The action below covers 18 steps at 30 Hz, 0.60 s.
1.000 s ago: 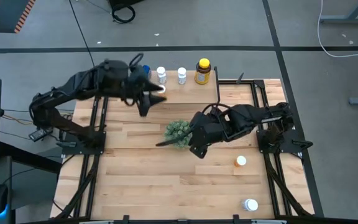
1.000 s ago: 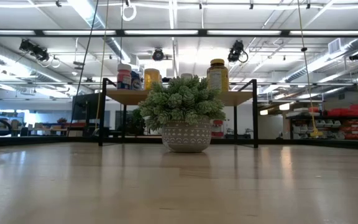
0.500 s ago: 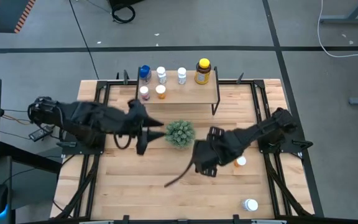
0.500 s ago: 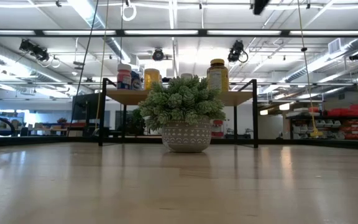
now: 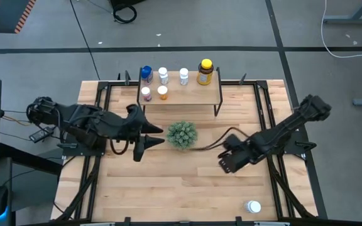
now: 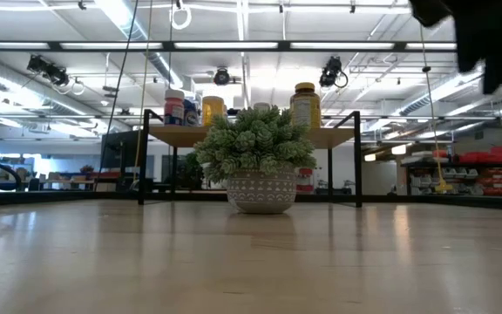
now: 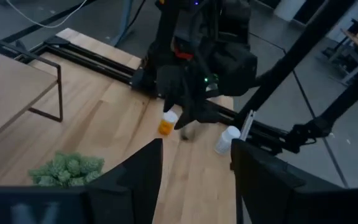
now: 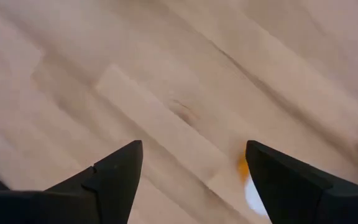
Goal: Pick and place medicine bottles onto shelf by color
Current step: Put the orange medicine bottle on the shelf
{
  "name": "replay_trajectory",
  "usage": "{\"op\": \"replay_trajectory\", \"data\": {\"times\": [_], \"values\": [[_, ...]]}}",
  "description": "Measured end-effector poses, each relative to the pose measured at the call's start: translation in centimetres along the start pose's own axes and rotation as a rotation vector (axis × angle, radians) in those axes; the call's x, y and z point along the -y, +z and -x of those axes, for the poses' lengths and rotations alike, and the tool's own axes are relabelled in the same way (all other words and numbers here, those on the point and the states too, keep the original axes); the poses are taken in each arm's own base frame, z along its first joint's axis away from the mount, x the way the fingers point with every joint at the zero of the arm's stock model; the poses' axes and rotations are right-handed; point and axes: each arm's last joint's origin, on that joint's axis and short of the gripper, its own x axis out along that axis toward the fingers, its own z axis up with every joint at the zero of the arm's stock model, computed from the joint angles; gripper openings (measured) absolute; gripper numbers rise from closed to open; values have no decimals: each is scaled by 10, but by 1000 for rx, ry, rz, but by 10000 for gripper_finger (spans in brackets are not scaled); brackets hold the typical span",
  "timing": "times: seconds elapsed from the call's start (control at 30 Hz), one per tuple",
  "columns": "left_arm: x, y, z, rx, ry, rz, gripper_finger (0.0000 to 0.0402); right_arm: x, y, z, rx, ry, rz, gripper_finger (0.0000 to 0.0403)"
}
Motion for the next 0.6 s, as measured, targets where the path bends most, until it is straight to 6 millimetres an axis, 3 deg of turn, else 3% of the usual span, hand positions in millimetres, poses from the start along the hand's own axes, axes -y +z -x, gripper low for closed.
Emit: {"op": "replay_trajectory", "data": {"times": [0.1,0.2,0.6], "values": [[-2,4,-2,15,-17,22,193,24,-11,-7,-30,-22,-142,297],[-4,8,-3,30,-27,34,194,36,-17,-12,-72,-14,-230,301],[-5,10,-4,31,-63,18,193,45,-28,-31,-145,-104,-332,343]]}}
